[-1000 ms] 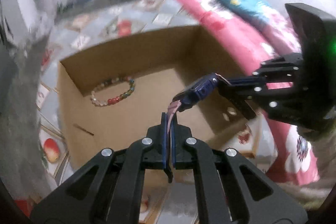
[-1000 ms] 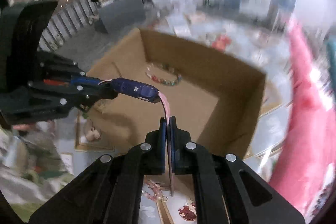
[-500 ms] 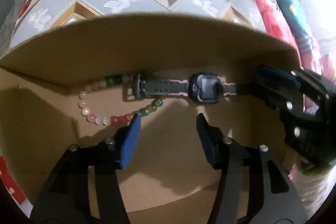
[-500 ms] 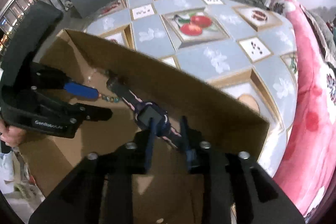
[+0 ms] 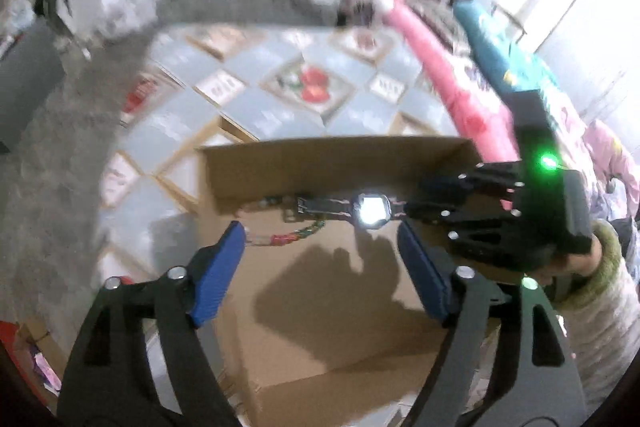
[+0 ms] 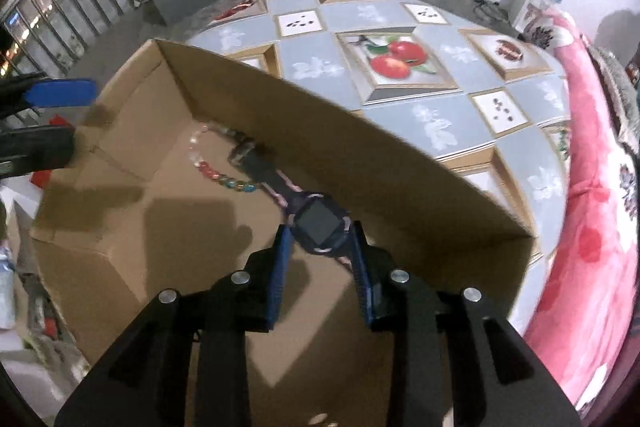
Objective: Organize jewelry
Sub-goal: 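Open both grippers over the box to drop the pink-strap watch inside, then withdraw both grippers from the box back over the table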
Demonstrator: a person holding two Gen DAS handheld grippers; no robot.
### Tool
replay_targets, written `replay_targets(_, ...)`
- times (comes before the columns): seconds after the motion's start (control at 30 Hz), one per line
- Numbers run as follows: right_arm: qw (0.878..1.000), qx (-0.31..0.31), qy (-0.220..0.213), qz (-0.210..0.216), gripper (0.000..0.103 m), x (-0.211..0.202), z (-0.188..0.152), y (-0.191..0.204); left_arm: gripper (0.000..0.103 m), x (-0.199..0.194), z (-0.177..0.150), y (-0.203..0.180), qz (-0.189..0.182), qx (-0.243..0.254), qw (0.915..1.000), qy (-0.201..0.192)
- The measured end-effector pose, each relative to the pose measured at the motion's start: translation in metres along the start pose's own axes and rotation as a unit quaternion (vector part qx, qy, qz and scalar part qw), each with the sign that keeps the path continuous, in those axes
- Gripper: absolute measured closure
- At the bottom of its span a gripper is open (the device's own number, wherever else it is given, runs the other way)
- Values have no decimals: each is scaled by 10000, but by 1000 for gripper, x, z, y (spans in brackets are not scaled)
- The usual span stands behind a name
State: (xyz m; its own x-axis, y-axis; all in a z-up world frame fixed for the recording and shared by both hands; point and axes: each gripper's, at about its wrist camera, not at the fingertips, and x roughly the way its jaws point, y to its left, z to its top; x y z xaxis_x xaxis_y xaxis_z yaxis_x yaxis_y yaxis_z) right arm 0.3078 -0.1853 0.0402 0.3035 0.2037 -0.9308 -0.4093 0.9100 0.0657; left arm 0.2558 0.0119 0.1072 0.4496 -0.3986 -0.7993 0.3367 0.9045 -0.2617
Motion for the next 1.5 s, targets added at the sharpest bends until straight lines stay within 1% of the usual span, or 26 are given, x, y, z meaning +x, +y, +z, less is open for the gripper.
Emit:
replay_targets(0.07,9999,16,-149,67,73,-12,-3,5,21,-29,-17,2,123,38,9992,-390)
replay_targets(0.1,9995,46,-308,100,73,-25,-8,9,21,-45,-30,3,205,50,9981,-573)
replay_targets(0.17,9979,92,-616,165,72,-52,-20,15,19,-65,-51,4,304,78,9962,-817)
replay_targets(0.2,9968,116,-764,190,70,-65,-27,18,18,-72,-60,3,336,95,9954,-897)
replay_targets(0.27,9923,155,-1221,154,55,-102,-50,25,15,-88,-83,2,398,150,9934,-1069)
replay_targets(0.33,9865,122,-1635,55,46,-133,-76,35,13,-100,-108,0,408,190,9916,-1212)
replay_targets(0.4,9803,139,-1969,-103,38,-159,-105,44,13,-104,-126,-2,379,176,9913,-1245)
replay_targets(0.47,9729,216,-2296,-171,27,-181,-143,52,12,-100,-147,-5,242,91,9936,-1102)
replay_targets(0.53,9703,360,-2382,-234,25,-189,-173,58,12,-88,-163,-10,232,107,9958,-875)
replay_targets(0.63,9697,590,-2332,-426,22,-185,-216,69,12,-69,-190,-19,256,102,9977,-619)
replay_targets(0.7,9731,763,-2124,-463,21,-170,-238,75,12,-51,-206,-26,293,148,9988,-373)
replay_targets(0.77,9759,974,-1888,-491,21,-150,-258,79,12,-28,-222,-36,568,319,9978,-111)
replay_targets(0.83,9792,1339,-1428,-539,21,-118,-277,80,12,-7,-235,-43,873,547,9946,89)
replay_targets(0.87,9794,1445,-1292,-565,21,-108,-284,80,12,4,-240,-47,1032,681,9921,190)
replay_targets(0.97,9760,1825,-948,-722,21,-72,-302,78,12,27,-250,-53,1202,847,9883,411)
replay_targets(1.0,9751,1873,-904,-768,21,-66,-303,78,12,33,-252,-54,1239,883,9873,456)
replay_targets(1.07,9734,1812,-832,-1125,21,-53,-304,81,10,42,-257,-56,1311,973,9854,485)
replay_targets(1.1,9734,1770,-848,-1181,21,-51,-304,83,10,41,-257,-57,1362,992,9850,382)
replay_targets(1.17,9744,1714,-840,-1192,21,-42,-302,85,8,41,-260,-59,1445,1086,9830,310)
replay_targets(1.2,9750,1628,-784,-1292,21,-37,-303,89,8,42,-261,-59,1457,1099,9827,296)
replay_targets(1.27,9760,1449,-675,-1481,21,-29,-300,94,8,40,-264,-58,1428,1123,9831,227)
replay_targets(1.3,9759,1395,-712,-1521,18,-27,-301,96,7,39,-265,-58,1421,1114,9834,201)
replay_targets(1.33,9757,1382,-720,-1541,13,-26,-300,98,7,38,-266,-56,1411,1075,9840,173)
replay_targets(1.4,9761,1361,-715,-1537,9,-24,-300,100,7,36,-269,-54,1372,1018,9851,201)
replay_targets(1.43,9759,1361,-696,-1554,6,-22,-299,100,7,38,-267,-53,1324,950,9863,242)
replay_targets(1.5,9762,1405,-694,-1498,6,-21,-299,98,7,41,-265,-45,1118,714,9906,346)
